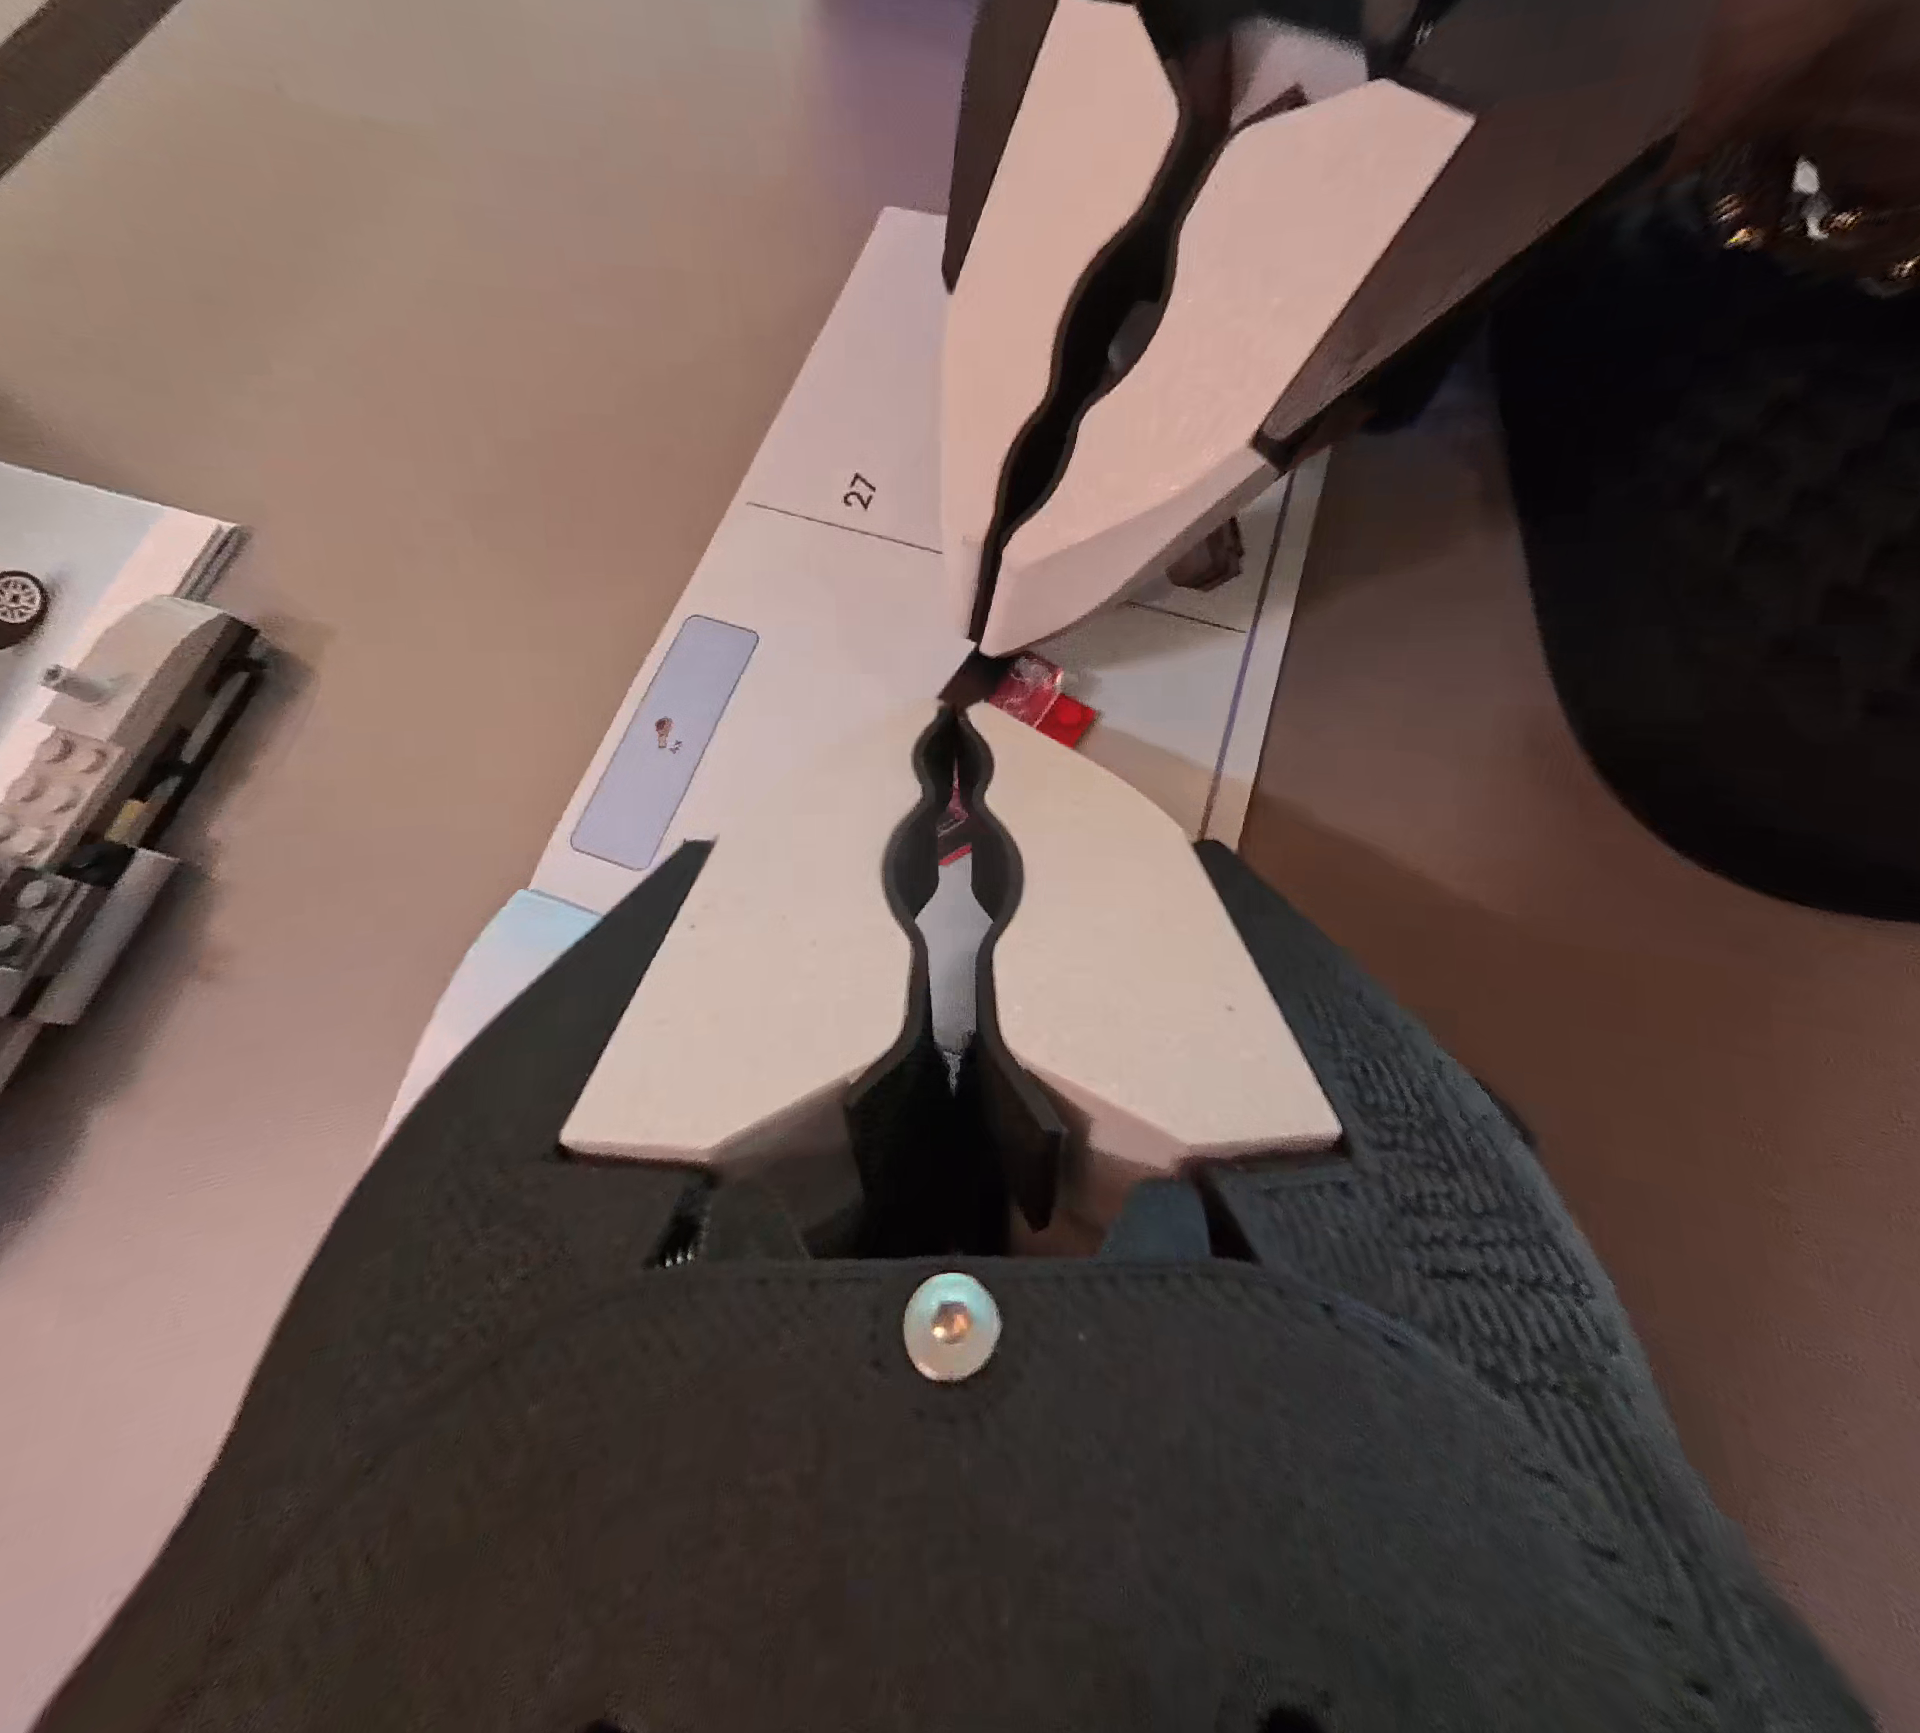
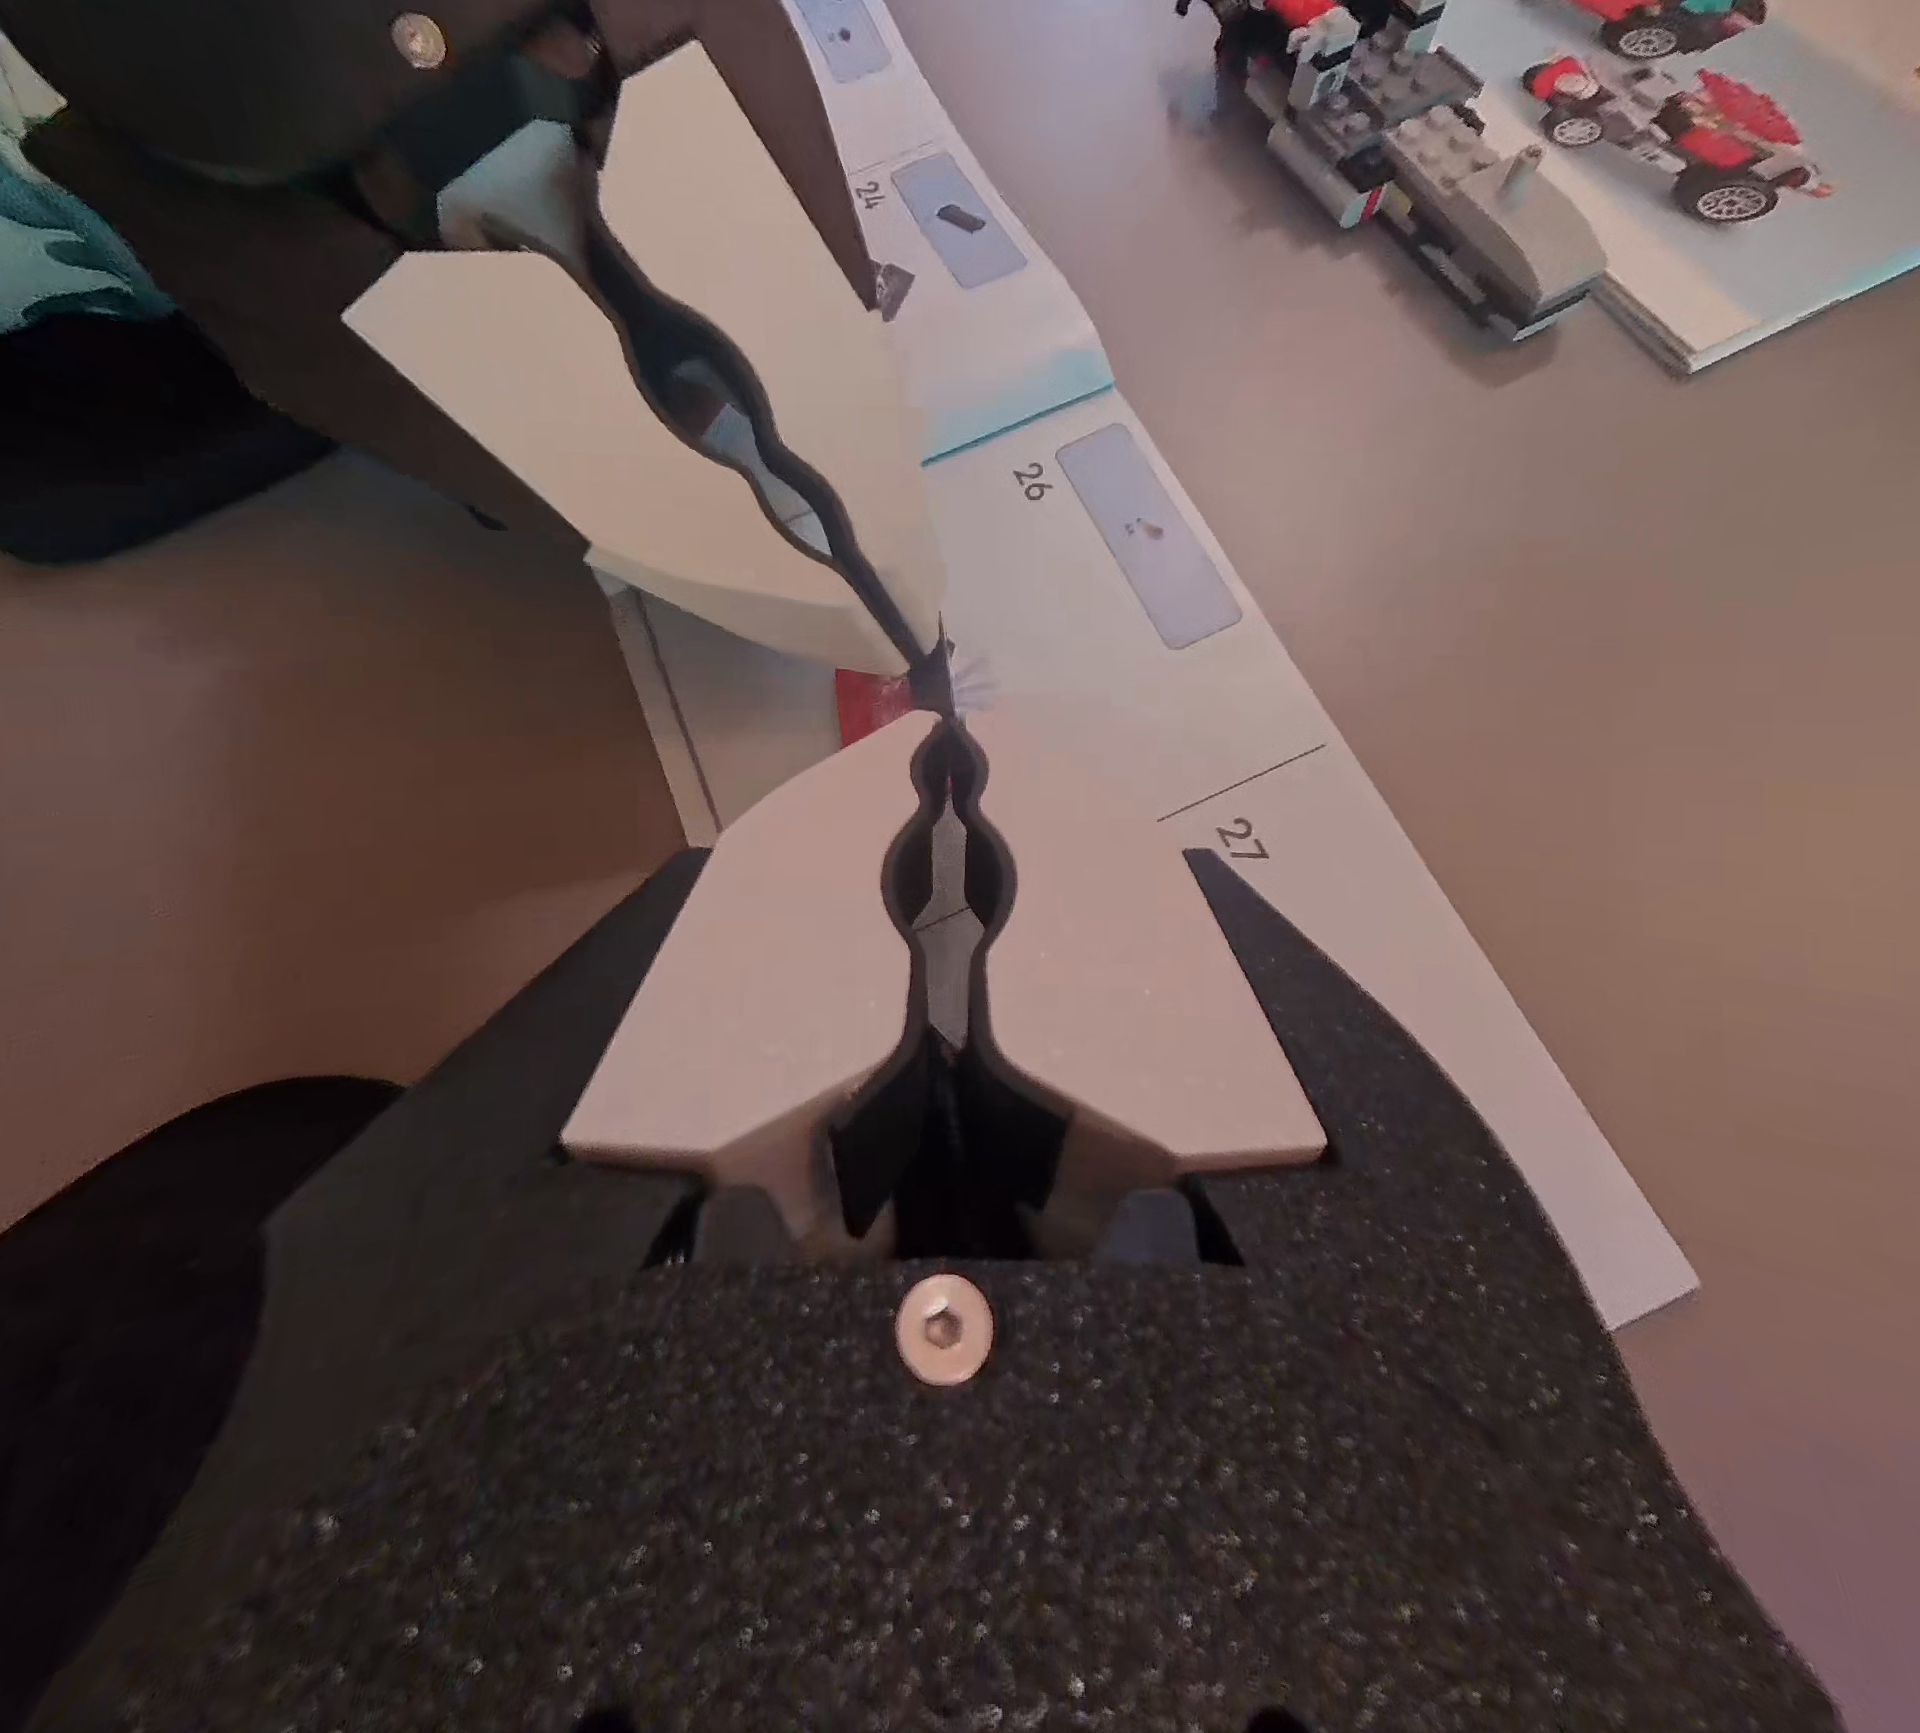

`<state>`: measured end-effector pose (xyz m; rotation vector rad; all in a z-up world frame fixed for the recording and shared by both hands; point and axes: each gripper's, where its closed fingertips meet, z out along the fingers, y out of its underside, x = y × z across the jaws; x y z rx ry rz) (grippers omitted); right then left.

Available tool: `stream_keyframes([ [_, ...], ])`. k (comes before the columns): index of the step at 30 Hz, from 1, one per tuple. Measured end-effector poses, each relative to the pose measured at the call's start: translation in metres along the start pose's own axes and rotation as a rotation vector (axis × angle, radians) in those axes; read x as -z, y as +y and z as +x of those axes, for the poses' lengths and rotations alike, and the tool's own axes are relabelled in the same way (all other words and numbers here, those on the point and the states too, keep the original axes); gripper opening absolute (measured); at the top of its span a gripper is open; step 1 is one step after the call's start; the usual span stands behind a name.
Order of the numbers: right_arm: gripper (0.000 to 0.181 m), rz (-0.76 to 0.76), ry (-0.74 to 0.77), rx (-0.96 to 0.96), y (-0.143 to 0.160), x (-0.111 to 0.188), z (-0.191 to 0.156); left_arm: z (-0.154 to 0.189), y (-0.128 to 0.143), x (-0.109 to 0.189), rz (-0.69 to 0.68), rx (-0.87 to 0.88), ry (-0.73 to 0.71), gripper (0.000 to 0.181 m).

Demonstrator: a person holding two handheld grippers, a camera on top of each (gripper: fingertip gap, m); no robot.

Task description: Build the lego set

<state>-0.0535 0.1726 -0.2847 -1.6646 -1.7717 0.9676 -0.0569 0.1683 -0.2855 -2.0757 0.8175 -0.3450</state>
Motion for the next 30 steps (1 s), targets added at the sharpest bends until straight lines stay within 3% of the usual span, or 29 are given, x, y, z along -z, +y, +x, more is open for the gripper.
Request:
stream_keyframes([
  [12,0.0,-0.078,0.075,0.126,0.001,-0.001,-0.003,0.001,0.002,-0.001,-0.042,0.037,-0.006,0.001],
  [15,0.0,-0.127,-0.089,0.107,0.009,-0.022,-0.03,0.002,0.002,0.0,-0.055,0.03,-0.012,0.0],
  [18,0.0,-0.135,-0.051,0.186,0.009,-0.016,-0.036,0.004,0.002,0.0,-0.052,0.021,-0.013,0.0],
  [19,0.0,-0.074,-0.061,0.169,0.004,-0.014,-0.038,0.005,0.002,0.0,-0.051,0.023,-0.01,0.0],
  [21,0.002,0.095,-0.11,0.133,-0.019,0.004,-0.049,0.005,0.002,0.0,-0.057,0.019,-0.004,0.0],
  [25,0.011,0.228,-0.056,0.156,-0.039,0.058,-0.057,0.005,0.002,0.0,-0.064,0.02,-0.003,0.0],
  [28,0.023,0.363,0.064,0.155,-0.053,0.139,-0.054,0.005,0.001,0.0,-0.075,0.027,-0.004,0.0],
  [30,0.023,0.415,0.268,0.144,-0.045,0.207,-0.036,0.007,0.001,0.0,-0.072,0.041,0.003,0.007],
])
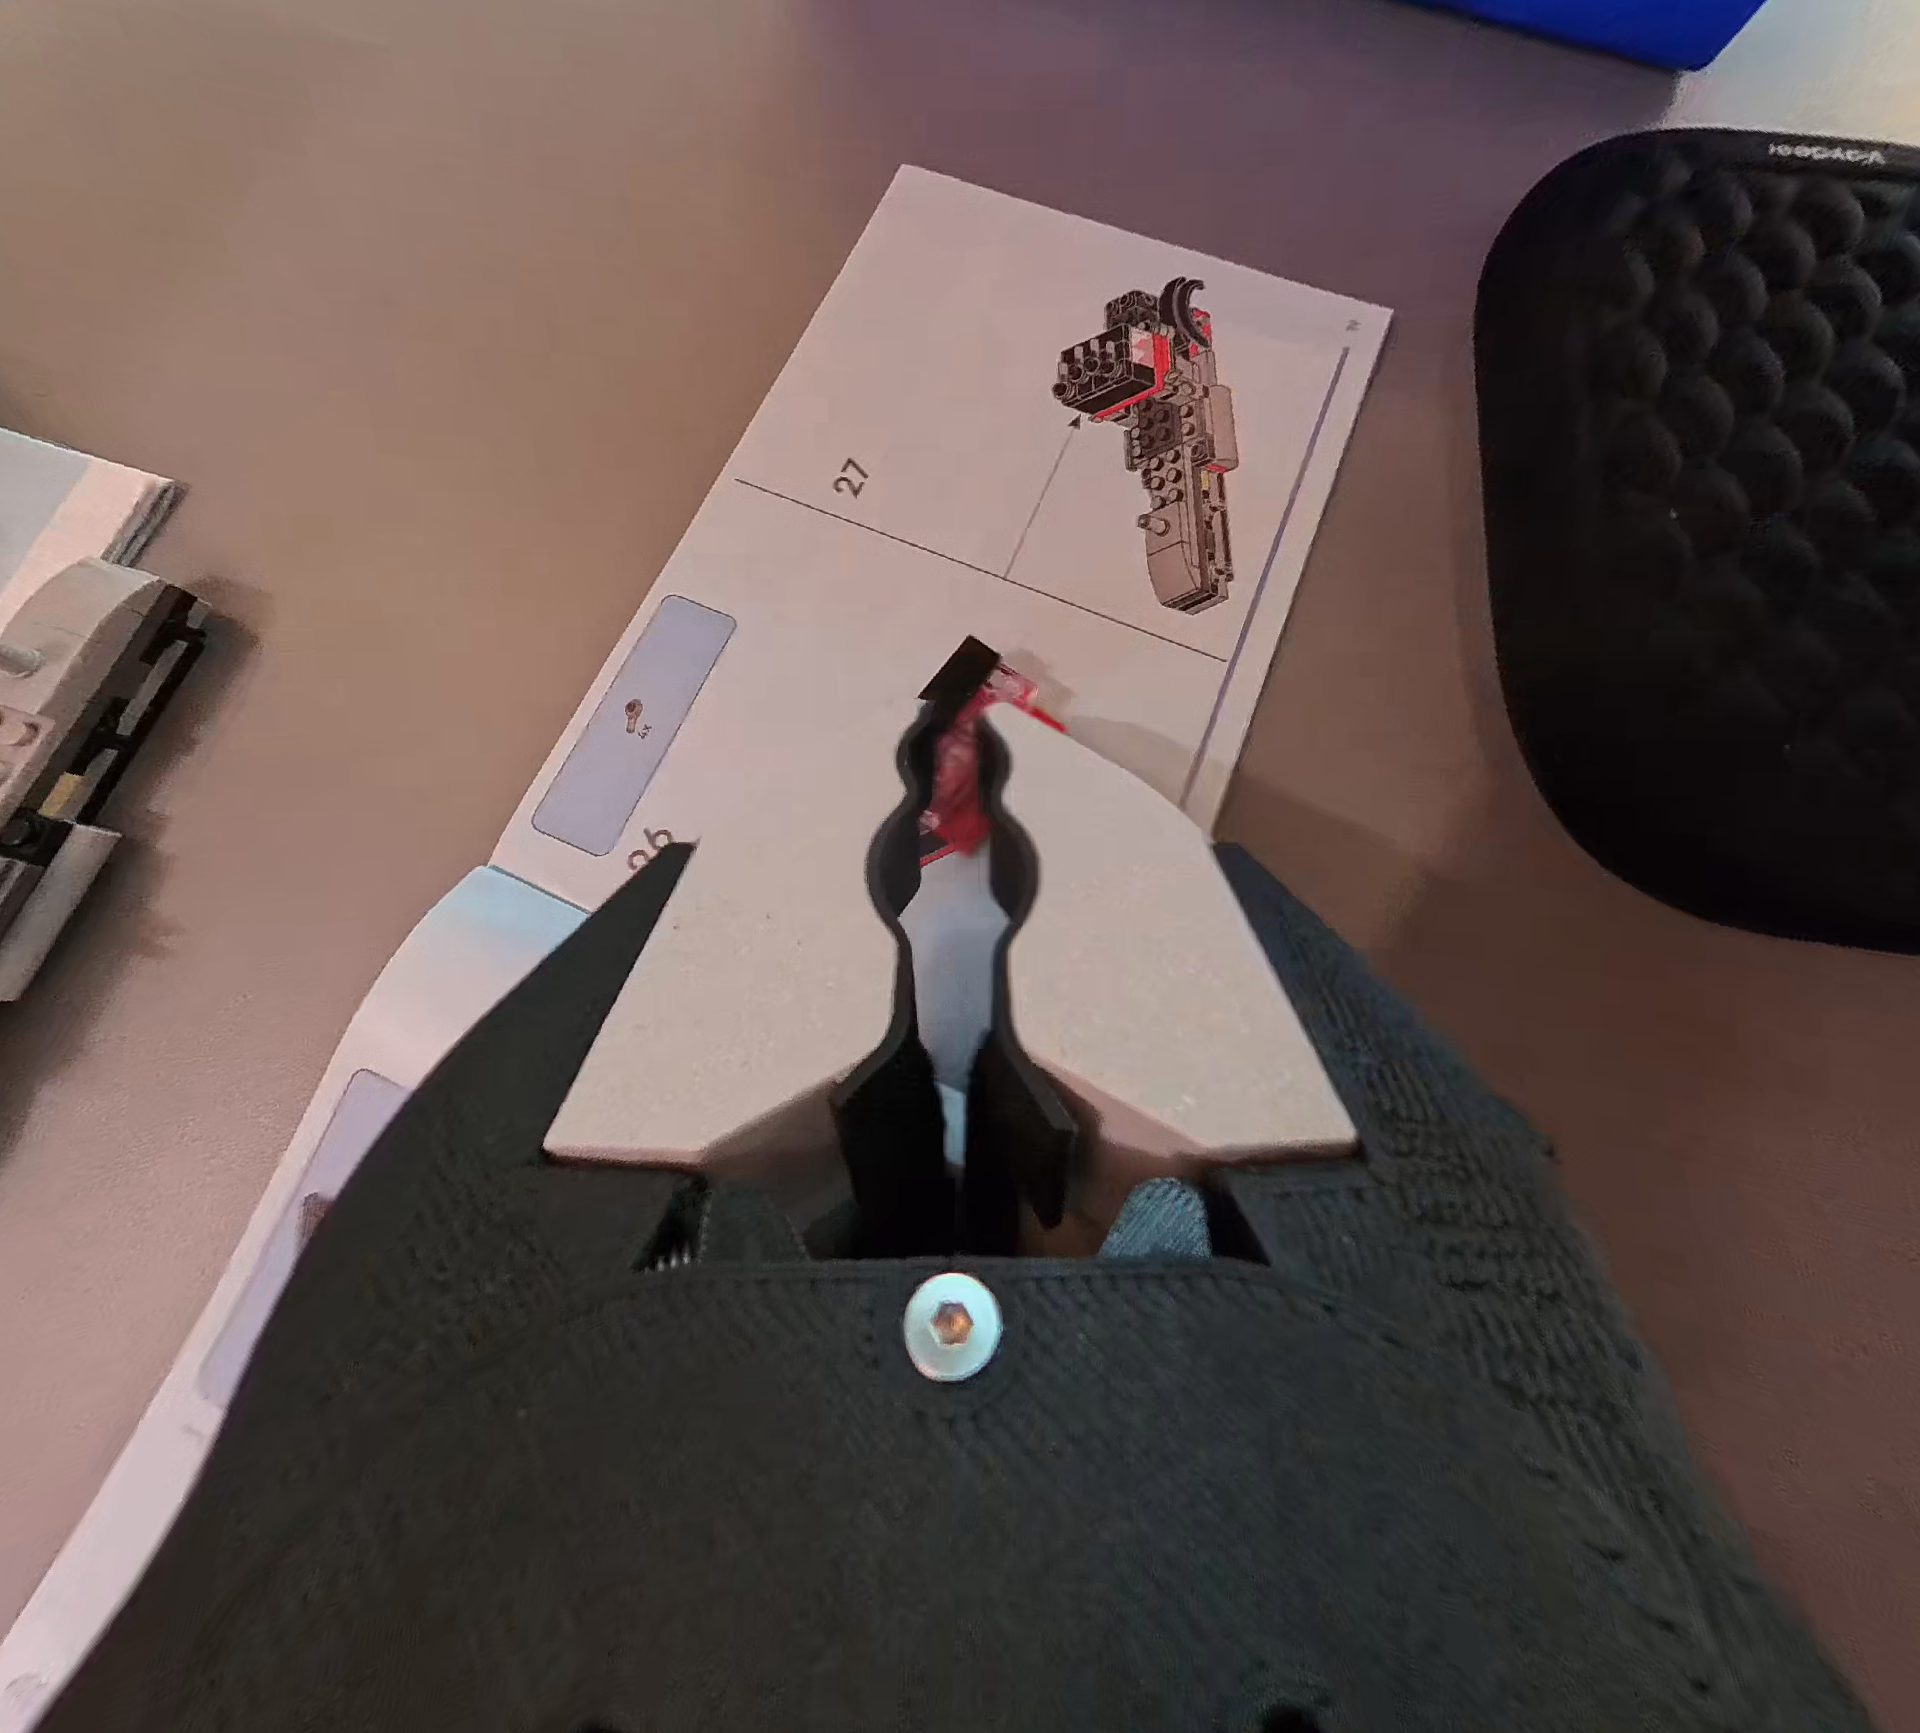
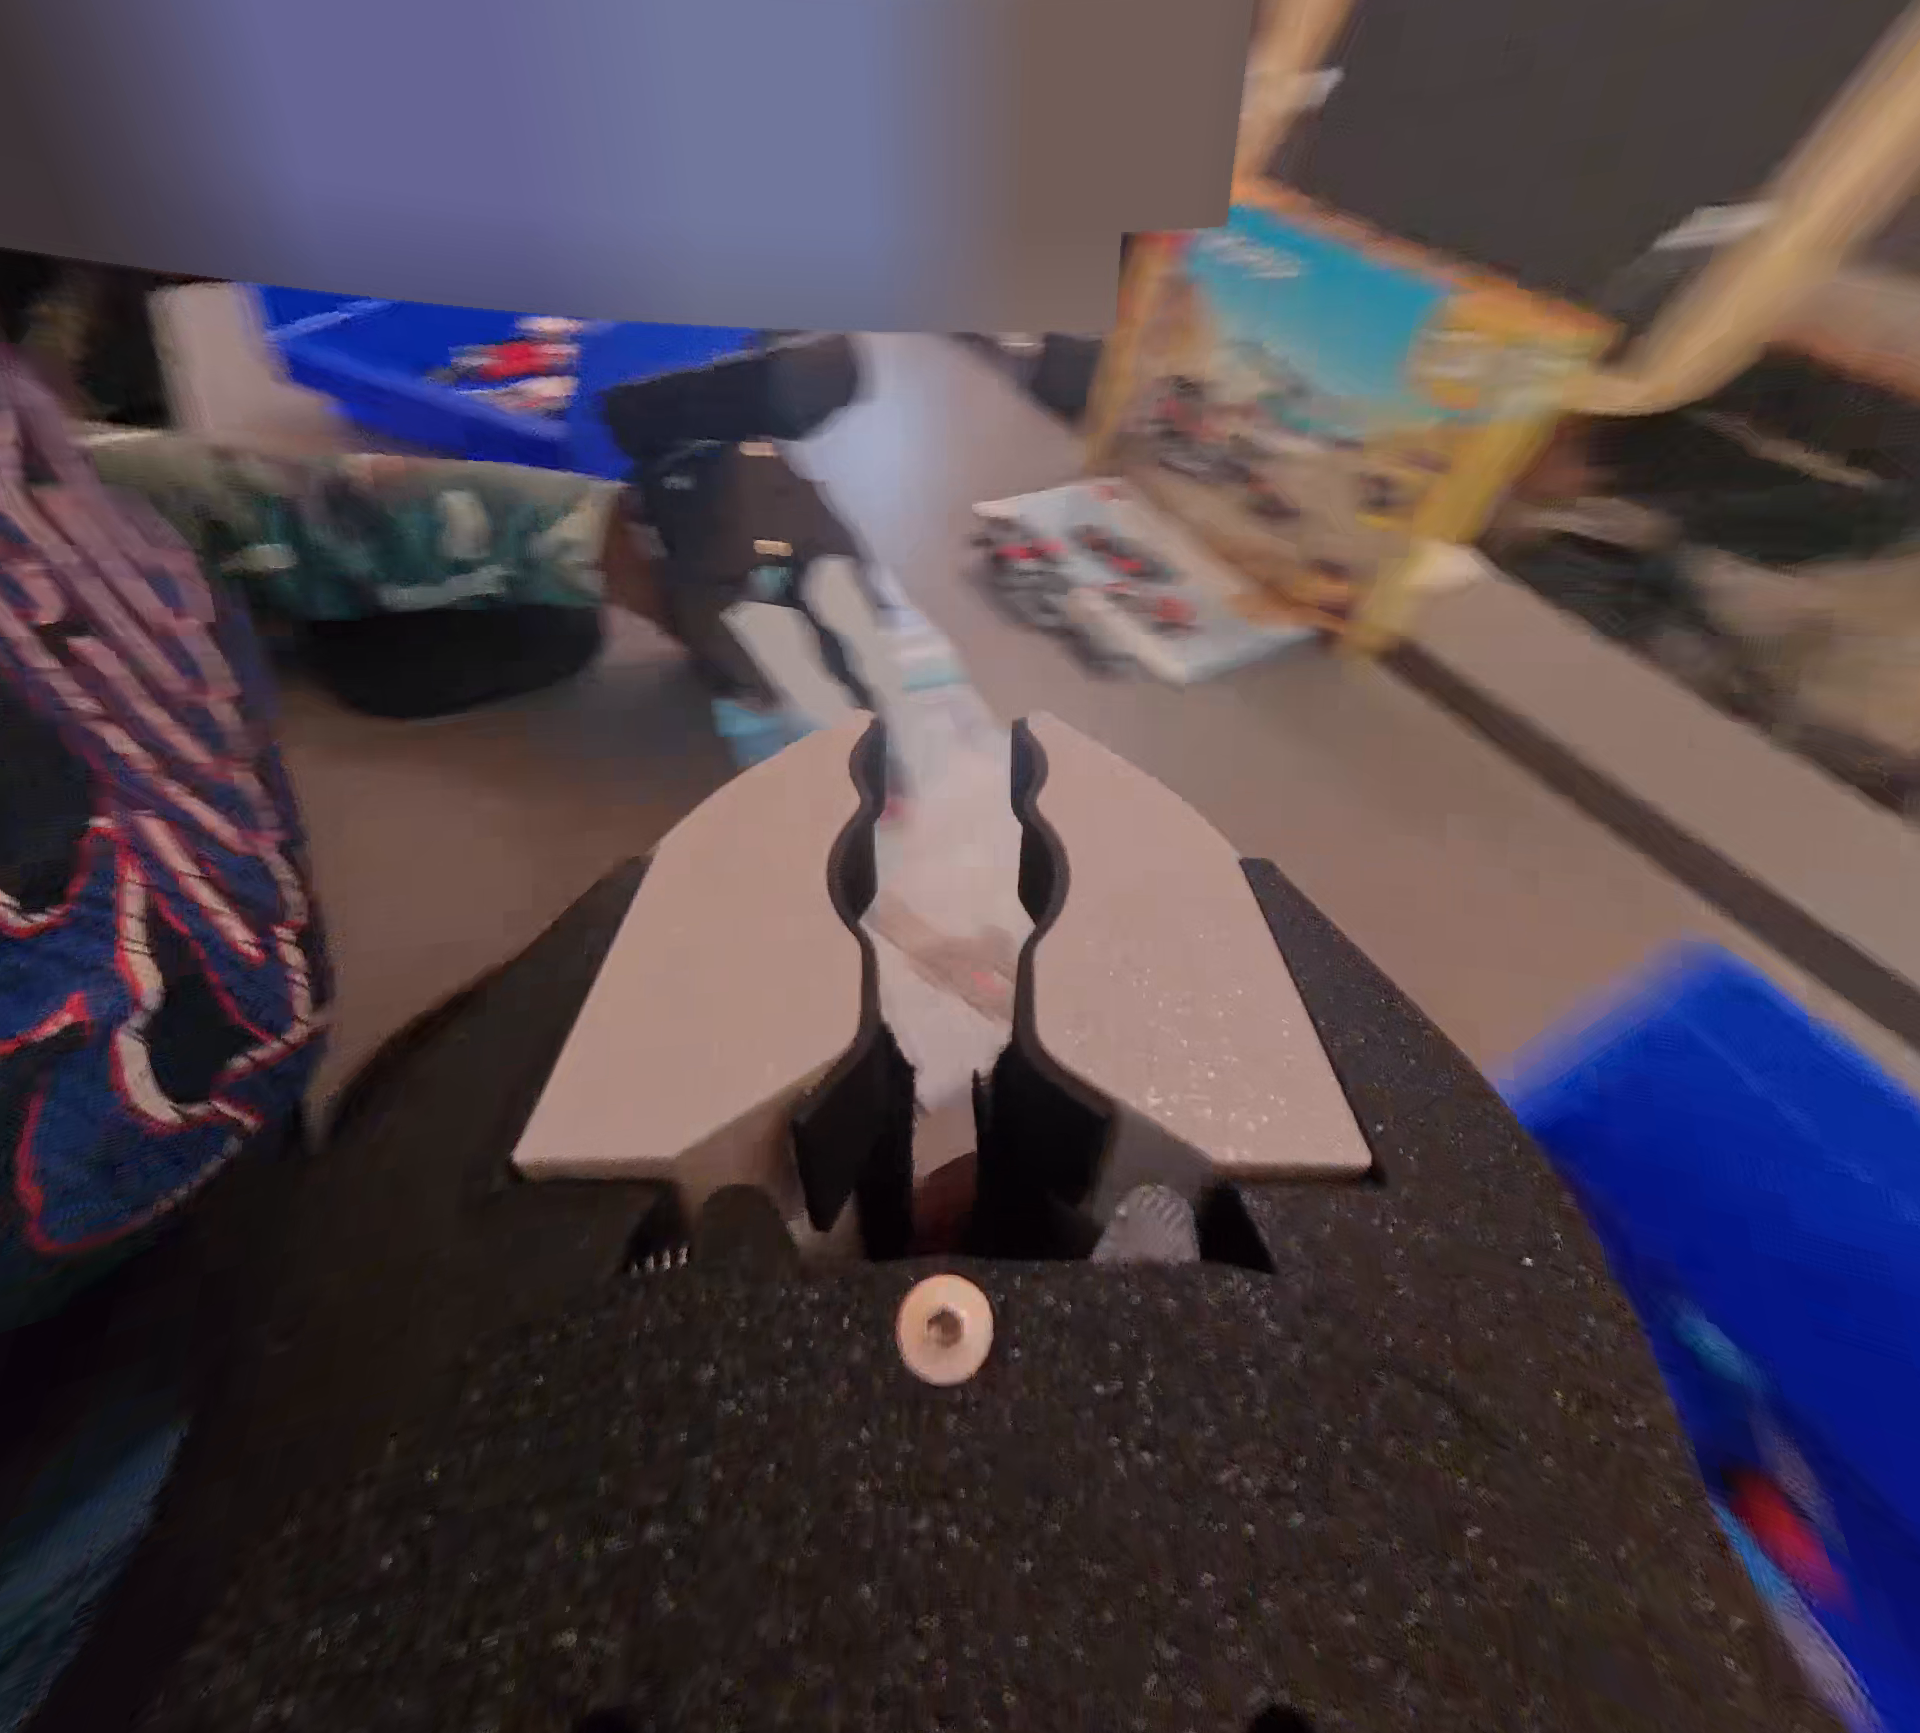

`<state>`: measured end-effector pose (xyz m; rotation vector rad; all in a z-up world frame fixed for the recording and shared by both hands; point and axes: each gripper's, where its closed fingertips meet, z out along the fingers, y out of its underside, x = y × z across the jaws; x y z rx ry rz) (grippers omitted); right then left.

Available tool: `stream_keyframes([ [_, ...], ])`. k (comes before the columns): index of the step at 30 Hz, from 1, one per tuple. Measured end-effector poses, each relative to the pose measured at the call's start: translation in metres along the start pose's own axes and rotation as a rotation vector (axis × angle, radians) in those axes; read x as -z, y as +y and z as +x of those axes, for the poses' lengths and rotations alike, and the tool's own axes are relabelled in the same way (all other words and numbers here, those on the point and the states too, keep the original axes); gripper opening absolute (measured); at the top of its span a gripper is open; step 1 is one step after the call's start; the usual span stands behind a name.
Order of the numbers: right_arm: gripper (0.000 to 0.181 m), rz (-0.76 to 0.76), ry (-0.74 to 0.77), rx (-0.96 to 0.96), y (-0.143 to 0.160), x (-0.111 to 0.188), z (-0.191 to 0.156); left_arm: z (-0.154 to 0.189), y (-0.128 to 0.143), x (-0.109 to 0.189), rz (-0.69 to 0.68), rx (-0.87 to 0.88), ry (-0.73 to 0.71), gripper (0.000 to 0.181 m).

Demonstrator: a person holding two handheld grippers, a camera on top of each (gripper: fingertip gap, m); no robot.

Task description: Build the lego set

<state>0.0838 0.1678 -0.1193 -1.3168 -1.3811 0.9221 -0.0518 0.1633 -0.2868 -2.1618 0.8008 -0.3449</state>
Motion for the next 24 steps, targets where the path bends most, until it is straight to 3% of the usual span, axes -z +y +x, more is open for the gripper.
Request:
stream_keyframes([
  [4,0.019,-0.157,0.523,-0.074,0.033,0.122,0.078,0.006,-0.004,0.003,0.019,0.054,0.02,0.037],
  [6,0.018,-0.279,0.588,-0.169,0.067,0.151,0.088,0.007,-0.015,0.011,0.09,0.066,0.005,0.041],
  [11,0.019,-0.433,0.468,-0.305,0.125,0.146,0.088,0.0,-0.049,0.041,0.322,0.031,-0.114,0.042],
  [15,0.019,-0.552,0.383,-0.315,0.153,0.135,0.088,-0.013,-0.057,0.065,0.4,-0.085,-0.263,0.044],
  [19,0.019,-0.588,0.329,-0.313,0.163,0.13,0.087,-0.017,-0.057,0.078,0.426,-0.032,-0.252,0.047],
  [24,0.02,-0.457,0.454,-0.288,0.153,0.131,0.106,-0.021,-0.053,0.084,0.437,0.018,-0.247,0.048],
])
